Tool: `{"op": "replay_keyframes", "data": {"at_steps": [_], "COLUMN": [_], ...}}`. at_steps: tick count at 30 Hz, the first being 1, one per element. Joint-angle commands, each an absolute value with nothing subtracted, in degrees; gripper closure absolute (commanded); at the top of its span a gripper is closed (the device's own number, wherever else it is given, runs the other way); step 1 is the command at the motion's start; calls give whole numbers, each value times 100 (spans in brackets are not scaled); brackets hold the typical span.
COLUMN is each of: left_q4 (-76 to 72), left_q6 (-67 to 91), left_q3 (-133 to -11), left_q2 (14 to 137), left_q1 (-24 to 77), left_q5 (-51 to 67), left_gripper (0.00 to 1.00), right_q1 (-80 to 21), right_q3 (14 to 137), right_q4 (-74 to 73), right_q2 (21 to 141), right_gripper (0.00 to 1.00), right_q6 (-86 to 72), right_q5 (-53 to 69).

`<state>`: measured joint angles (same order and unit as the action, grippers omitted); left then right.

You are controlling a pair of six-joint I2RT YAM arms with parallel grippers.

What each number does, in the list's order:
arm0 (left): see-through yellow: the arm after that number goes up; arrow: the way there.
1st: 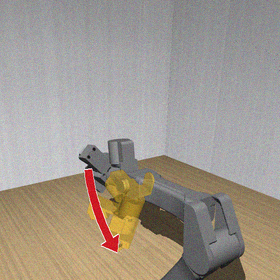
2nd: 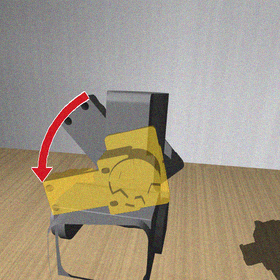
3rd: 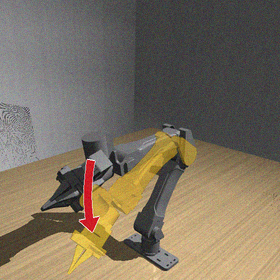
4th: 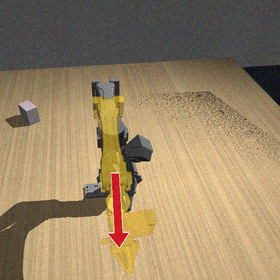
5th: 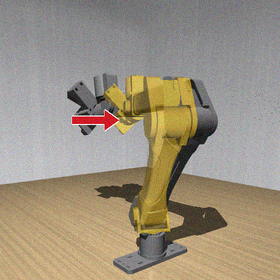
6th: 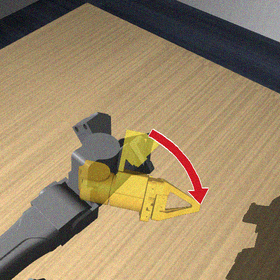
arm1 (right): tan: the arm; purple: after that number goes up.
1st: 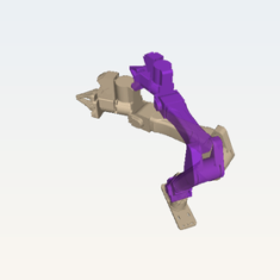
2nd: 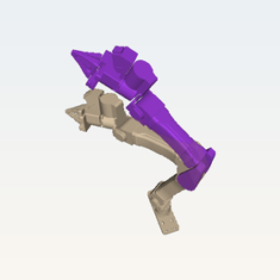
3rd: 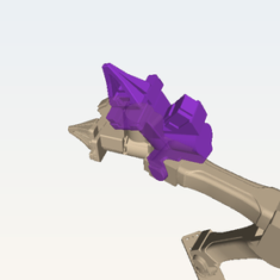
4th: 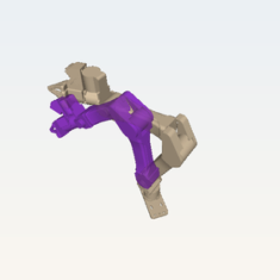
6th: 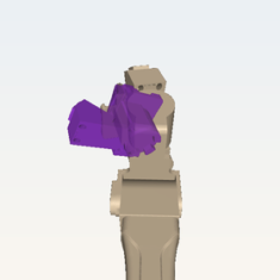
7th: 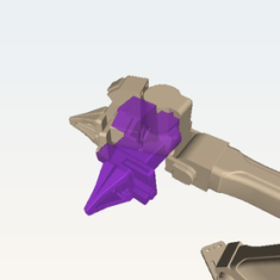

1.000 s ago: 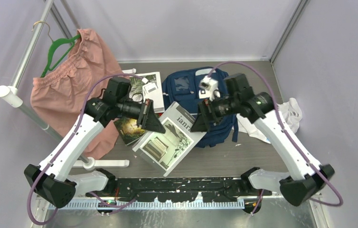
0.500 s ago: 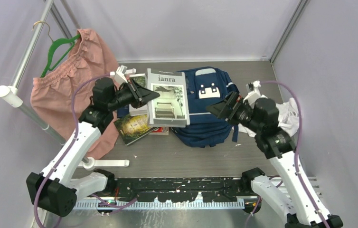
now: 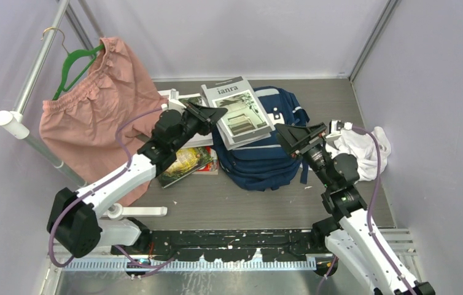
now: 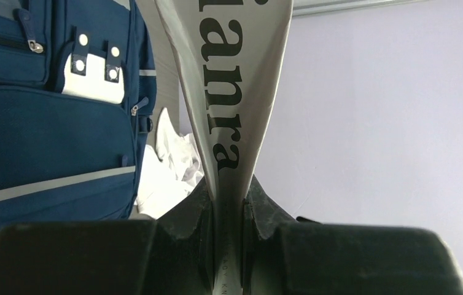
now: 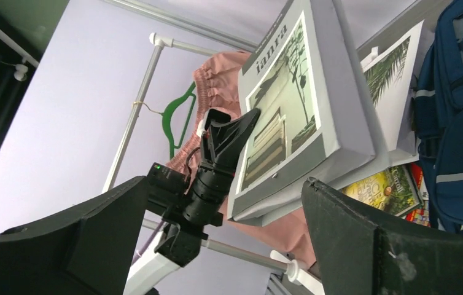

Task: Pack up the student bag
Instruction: Pick up the book from the center of the board.

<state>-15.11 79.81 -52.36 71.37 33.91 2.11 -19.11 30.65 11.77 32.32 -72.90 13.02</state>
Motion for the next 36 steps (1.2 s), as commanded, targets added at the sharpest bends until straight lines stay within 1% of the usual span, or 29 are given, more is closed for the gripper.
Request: {"op": "replay_keyframes", "data": {"at_steps": [1,7,10,14,20,27,33,36], "left_q4": [-2750,-2856,-2837,-2813,-2852,-2738,-2508,-2521], "left_q6": [8391,8389,8334,8328,8398,8435,8395,8394], "left_q3": [-5384,-5407,-5380,-5353,-5251,-5119,-5115,-5102], "left_q2": [7288,7350,7277,7225,7112,6988,6927,6926], "left_q1": [3574,3623,3619,3626,3616,3622,3619,3614], "left_q5": [-434,-602,-690,-665,-624,-602,-533,-431], "left_gripper": [100,100,100,100,100,100,100,100], "right_q1": [-2225,-3204,-3457,-3519,-3521,-3519,-3511,-3515], "right_q3": [2850,2835,2805,2793,2906,3045,3316,3357], "right_q4": [2606,2652,2661,2885,3467,4788,5043,5191], "right_q2": [3601,3963,4084,4323,4999,5887,6318,6428], "right_gripper": [0,0,0,0,0,0,0,4], "right_q6": [-7838,-7538,-7510,-7532,-7475,-7544,-7599,-7652], "right_q5": [791,-142,-503,-702,-841,-630,-538,-536]}}
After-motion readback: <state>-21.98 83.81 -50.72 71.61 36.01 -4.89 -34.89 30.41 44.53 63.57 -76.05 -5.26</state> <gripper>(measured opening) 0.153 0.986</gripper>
